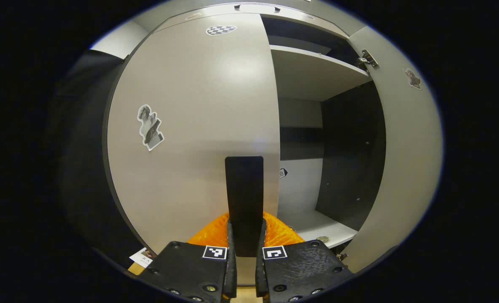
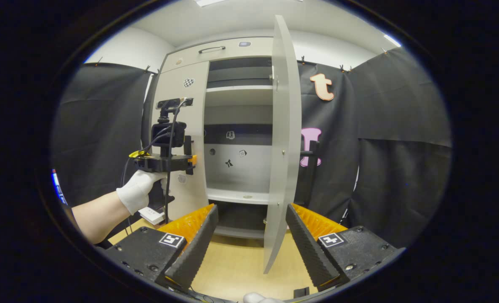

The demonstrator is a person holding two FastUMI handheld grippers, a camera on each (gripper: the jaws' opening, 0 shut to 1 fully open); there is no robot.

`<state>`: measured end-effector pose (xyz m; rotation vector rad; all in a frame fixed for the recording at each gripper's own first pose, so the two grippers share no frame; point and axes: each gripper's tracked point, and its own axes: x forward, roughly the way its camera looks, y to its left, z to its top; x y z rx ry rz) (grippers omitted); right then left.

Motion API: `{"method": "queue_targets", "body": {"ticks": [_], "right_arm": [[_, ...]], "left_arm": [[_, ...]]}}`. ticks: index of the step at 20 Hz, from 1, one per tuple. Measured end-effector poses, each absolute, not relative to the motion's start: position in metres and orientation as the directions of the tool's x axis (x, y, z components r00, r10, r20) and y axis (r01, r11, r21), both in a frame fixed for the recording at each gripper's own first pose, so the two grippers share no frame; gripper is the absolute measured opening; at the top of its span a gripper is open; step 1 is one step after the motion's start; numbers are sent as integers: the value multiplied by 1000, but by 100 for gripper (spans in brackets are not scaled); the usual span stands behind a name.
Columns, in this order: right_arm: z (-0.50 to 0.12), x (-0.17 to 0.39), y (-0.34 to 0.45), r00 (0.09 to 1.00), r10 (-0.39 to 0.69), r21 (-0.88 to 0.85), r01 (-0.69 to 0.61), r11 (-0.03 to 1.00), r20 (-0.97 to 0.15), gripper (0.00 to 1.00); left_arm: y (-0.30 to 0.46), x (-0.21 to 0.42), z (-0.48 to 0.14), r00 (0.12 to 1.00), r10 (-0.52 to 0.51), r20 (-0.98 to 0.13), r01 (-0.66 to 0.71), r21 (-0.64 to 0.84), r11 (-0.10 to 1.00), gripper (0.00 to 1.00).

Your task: Open the right door of the double-door shoe cabinet with the right hand, and open the left door with the left hand.

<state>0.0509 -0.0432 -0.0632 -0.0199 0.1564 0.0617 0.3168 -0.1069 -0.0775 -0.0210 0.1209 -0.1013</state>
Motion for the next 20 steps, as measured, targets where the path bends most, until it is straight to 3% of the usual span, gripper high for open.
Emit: {"method": "queue_targets", "body": {"ticks": [2,4,20], "right_arm": [[-66,51,-44,984,65,-13,-68,998,-163,99],[-69,51,-45,985,65,-19,-69,997,-162,99],[-69,37,-21,982,123,-37,-130,991,-146,99]], "left_arm": [[-108,319,-78,986,-101,-131,100,-11,995,7],[-108,319,-79,984,-112,-135,109,-27,994,4],[-92,273,-76,979,-158,-130,157,-16,987,3]]}}
